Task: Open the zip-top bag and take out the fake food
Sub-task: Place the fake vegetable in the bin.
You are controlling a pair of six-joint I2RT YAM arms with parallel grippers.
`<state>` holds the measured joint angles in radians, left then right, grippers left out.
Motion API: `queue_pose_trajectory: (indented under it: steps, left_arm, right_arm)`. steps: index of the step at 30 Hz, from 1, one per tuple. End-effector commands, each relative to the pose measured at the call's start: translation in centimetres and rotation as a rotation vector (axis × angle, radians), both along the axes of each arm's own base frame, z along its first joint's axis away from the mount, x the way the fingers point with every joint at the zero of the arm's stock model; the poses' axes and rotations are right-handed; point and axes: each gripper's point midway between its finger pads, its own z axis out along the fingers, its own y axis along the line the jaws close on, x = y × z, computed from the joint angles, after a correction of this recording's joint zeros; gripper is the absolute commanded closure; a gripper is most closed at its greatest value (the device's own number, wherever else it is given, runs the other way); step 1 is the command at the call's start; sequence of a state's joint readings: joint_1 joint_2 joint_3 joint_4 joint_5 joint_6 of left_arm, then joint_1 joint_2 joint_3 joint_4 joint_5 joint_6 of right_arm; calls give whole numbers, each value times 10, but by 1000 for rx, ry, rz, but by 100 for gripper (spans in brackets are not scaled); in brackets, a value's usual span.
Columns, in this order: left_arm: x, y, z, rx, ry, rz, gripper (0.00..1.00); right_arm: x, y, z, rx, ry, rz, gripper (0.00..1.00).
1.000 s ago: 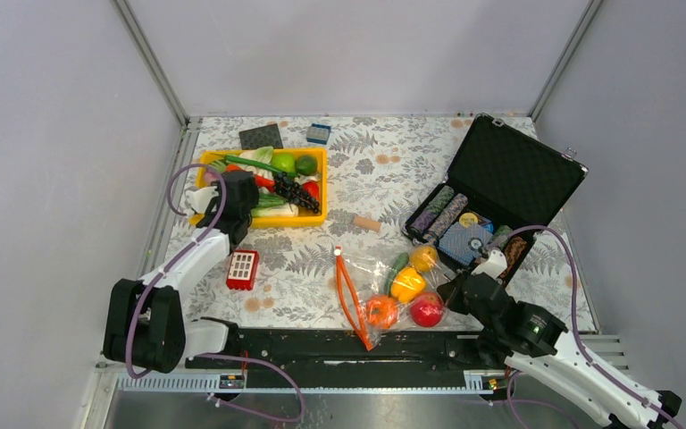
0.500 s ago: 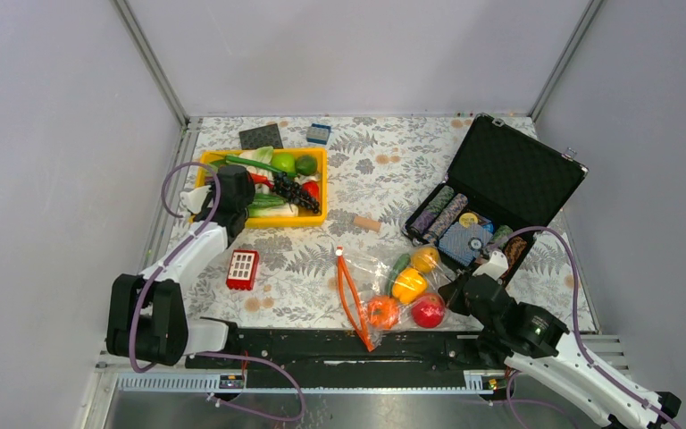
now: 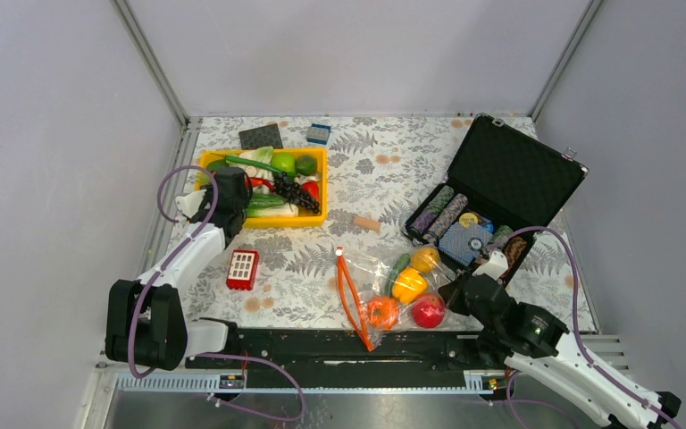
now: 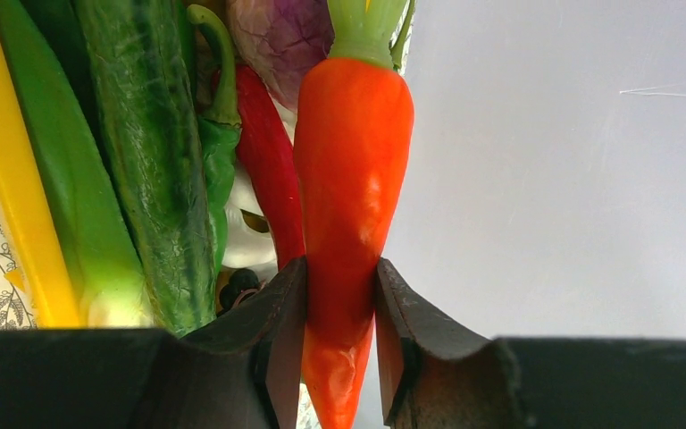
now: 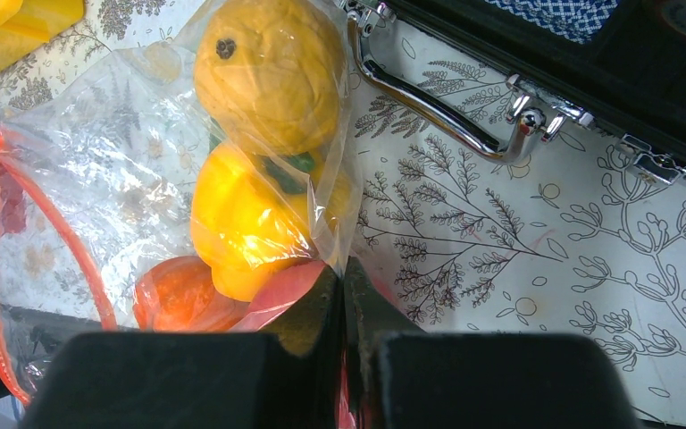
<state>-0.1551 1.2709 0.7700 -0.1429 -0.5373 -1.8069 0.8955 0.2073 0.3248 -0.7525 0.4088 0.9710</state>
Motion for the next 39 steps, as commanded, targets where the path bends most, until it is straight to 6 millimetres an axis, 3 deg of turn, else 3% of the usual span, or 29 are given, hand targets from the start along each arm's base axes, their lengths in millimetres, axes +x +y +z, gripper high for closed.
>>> queue_pose_trajectory:
  steps: [1,7,16,27,31,39]
  left_arm:
    - [0,7,7,-8,-28,37,71]
    - [-3,8,-8,-54,-24,66,69]
    - [-13,19,-10,14,22,92,66]
    - [-7,15,-11,-4,24,61,35]
    - [0,10,7,38,6,2,27]
    - [15,-21,84,194,-110,-279,22]
  right_arm:
    - [6,-3,14,5,-41,-25,100]
    - [5,-2,14,8,-40,-15,100]
    - [5,-1,13,0,-35,-8,100]
    - [5,0,14,8,-39,-2,100]
    - [5,0,16,6,-42,-2,100]
    - [10,-3,30,-15,-84,3,100]
